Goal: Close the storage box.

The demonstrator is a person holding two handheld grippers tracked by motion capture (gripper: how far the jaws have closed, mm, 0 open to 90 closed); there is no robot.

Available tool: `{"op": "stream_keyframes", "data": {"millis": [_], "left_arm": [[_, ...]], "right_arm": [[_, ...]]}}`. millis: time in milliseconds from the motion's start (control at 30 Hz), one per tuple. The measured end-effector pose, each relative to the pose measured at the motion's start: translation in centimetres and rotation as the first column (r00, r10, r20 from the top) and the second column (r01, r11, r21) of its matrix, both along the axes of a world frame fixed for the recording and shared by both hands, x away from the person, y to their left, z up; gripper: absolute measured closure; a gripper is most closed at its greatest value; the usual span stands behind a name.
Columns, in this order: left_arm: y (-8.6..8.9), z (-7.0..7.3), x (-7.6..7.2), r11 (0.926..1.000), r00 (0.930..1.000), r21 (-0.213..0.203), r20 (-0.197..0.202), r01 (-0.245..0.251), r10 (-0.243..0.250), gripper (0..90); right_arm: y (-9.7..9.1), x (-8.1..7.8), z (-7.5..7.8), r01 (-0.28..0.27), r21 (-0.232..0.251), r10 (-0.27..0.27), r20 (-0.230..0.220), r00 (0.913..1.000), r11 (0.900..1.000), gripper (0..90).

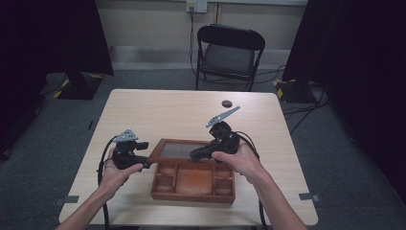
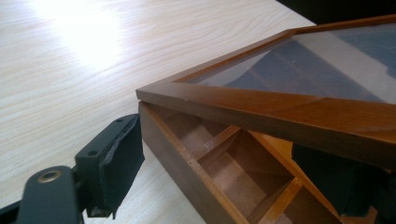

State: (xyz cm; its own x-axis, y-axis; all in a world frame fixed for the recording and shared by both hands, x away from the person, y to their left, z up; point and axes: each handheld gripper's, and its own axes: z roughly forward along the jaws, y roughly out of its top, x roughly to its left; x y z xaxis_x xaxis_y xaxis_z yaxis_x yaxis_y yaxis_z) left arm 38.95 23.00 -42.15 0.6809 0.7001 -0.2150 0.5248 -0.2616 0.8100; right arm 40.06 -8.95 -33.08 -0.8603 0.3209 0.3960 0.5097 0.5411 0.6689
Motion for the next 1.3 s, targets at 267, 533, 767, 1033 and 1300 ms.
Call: {"op": "stream_keyframes", "data": {"millis": [267,533,767,1033,1300], "left_arm": [[1.5,-1.0,0.0,0.9983,0.9994,0.057,-0.03,-0.014,0.016,20.1],[2.4,-1.5,1.0,0.9971,0.9973,0.06,-0.052,-0.048,0.051,20.3],[2.8,-2.0,1.5,0.996,0.9949,0.071,-0.08,-0.055,0.06,20.6],[2.8,-2.2,1.6,0.9943,0.9932,0.085,-0.091,-0.065,0.073,21.8],[2.6,-2.5,1.6,0.9942,0.9929,0.095,-0.102,-0.051,0.061,21.8]], "right_arm": [[-0.3,-0.6,-0.5,0.0,-0.022,0.0,-0.006,1.0,0.9998,81.6],[0.0,-1.4,-1.8,-0.02,-0.052,0.018,-0.026,0.9995,0.9985,81.6],[0.2,-2.2,-3.1,-0.026,-0.082,0.023,-0.031,0.9992,0.9963,81.6],[0.4,-3.1,-5.4,-0.031,-0.103,0.026,-0.05,0.9984,0.9942,81.6],[0.9,-3.7,-7.2,-0.019,-0.157,0.008,-0.067,0.9977,0.9874,81.5]]}}
